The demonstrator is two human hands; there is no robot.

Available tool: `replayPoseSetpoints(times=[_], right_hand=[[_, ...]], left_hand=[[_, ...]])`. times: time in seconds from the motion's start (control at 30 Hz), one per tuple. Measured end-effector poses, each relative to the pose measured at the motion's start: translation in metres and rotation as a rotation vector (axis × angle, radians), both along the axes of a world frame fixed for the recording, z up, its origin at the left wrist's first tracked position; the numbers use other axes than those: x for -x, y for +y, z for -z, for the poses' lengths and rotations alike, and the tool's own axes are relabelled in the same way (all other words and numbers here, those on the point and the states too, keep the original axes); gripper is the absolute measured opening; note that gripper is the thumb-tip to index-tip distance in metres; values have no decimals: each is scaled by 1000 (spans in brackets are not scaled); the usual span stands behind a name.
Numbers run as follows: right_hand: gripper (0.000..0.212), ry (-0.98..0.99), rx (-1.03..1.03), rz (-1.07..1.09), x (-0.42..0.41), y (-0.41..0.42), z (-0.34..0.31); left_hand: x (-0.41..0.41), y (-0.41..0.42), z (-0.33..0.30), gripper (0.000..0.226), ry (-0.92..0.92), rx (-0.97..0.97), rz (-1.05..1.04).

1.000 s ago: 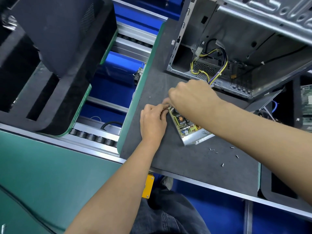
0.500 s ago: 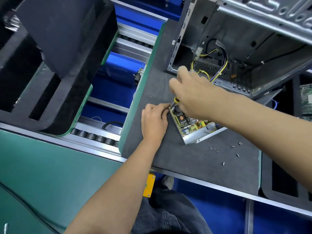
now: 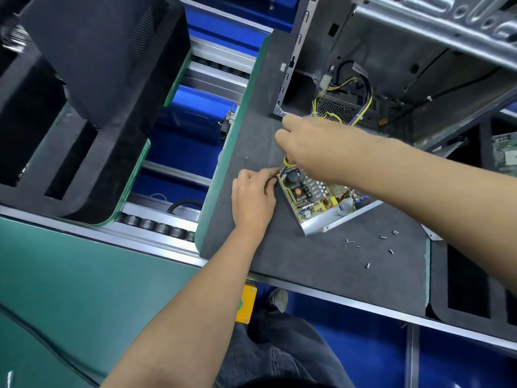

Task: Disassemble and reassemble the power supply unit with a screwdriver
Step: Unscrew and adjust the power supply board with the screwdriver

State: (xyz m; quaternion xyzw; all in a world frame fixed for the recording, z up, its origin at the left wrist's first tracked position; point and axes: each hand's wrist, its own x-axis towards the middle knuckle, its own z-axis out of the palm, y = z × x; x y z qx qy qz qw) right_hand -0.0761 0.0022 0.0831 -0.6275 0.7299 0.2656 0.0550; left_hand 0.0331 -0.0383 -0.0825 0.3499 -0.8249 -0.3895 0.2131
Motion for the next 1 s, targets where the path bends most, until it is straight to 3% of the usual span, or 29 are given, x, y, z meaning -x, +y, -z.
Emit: replayPoseSetpoints(times=[0.07,0.17,0.3,0.37,0.57,0.7,0.83,1.0], right_hand=[[9,55,23,-38,-2,1,0],[21,120,53,19,-5,7,2],[26,-117,54,201,1,12,0],[23,-176,44,169,4,9,-2],[8,29,37,11,-5,0,7],[24,-59,105,170,4,7,6],[22,-165,66,181,7,14,1],[7,-16,37,61,-6,4,2]], left_hand=[[0,0,0,21,-9,-8,4],[0,0,0,21,-19,-26,4],[0,0,-2,21,-26,-34,6],[0,0,-2,21,-35,-33,8],[1,-1,2,20,-65,-56,10],[3,0,2,17,-50,-72,-22],[6,0,2,12,-36,-54,-58],[8,0,3,9,-48,-66,-71]])
